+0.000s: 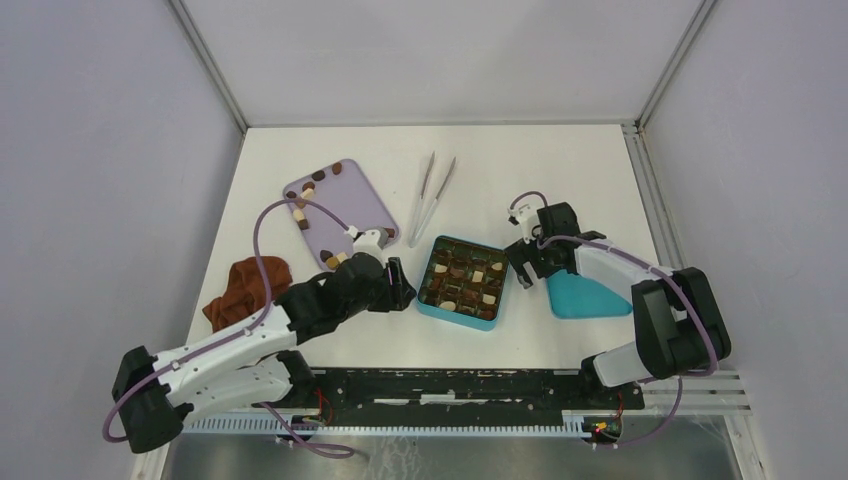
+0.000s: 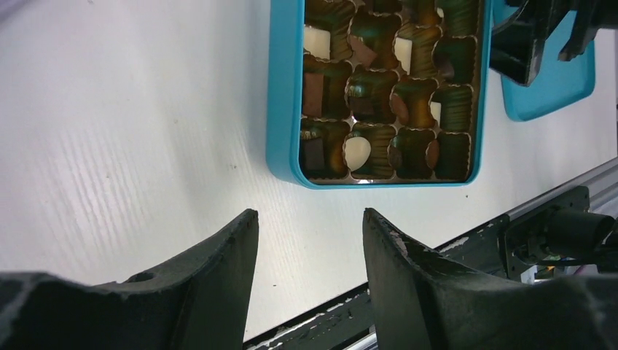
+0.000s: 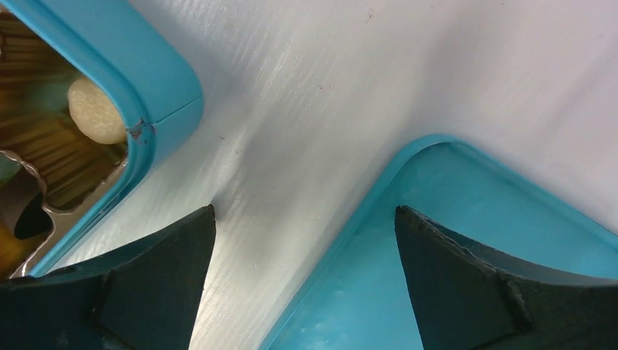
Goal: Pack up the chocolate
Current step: Pick up the box lid from the center of the board.
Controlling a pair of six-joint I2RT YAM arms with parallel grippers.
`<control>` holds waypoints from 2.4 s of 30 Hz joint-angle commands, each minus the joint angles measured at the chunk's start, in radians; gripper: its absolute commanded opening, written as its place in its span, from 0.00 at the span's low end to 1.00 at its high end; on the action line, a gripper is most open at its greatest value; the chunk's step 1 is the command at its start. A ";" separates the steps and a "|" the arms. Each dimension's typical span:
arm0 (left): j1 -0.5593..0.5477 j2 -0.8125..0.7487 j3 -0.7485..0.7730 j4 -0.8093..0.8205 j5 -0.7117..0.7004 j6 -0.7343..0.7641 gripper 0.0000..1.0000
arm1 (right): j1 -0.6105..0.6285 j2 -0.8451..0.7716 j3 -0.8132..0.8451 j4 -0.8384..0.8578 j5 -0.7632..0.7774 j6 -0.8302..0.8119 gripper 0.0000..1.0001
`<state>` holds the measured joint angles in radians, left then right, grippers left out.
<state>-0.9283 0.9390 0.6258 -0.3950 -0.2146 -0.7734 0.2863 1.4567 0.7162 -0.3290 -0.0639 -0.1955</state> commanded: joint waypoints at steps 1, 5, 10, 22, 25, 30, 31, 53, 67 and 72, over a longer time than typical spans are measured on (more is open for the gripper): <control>-0.004 -0.079 0.049 -0.064 -0.084 -0.052 0.61 | -0.003 0.019 0.016 -0.070 0.040 -0.048 0.98; -0.003 -0.132 0.058 -0.091 -0.106 -0.050 0.61 | -0.044 0.035 0.010 -0.078 -0.027 -0.056 0.98; -0.004 -0.165 0.062 -0.111 -0.127 -0.050 0.62 | -0.118 0.097 0.014 -0.098 -0.160 -0.086 0.97; -0.003 -0.314 0.007 -0.024 -0.161 -0.066 0.85 | -0.105 0.087 -0.011 -0.056 0.020 -0.090 0.13; -0.004 -0.347 0.008 -0.001 -0.139 -0.055 0.85 | -0.104 0.102 -0.011 -0.060 0.005 -0.100 0.00; -0.004 -0.375 -0.020 0.107 -0.047 -0.030 0.87 | -0.114 0.062 0.026 -0.081 -0.056 -0.124 0.00; -0.004 -0.374 -0.029 0.137 -0.025 -0.025 0.88 | -0.123 0.040 0.033 -0.084 -0.074 -0.124 0.00; -0.080 0.121 0.001 0.806 0.018 0.047 0.91 | -0.280 -0.096 0.384 -0.111 -0.720 0.192 0.00; -0.159 0.656 0.429 0.800 -0.146 0.068 0.89 | -0.280 -0.119 0.395 0.181 -0.866 0.534 0.00; -0.160 0.776 0.578 0.734 -0.168 0.061 0.86 | -0.280 -0.118 0.389 0.199 -0.890 0.560 0.00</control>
<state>-1.0843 1.6524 1.0843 0.3607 -0.3145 -0.7418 0.0101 1.3674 1.0992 -0.2222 -0.9009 0.3031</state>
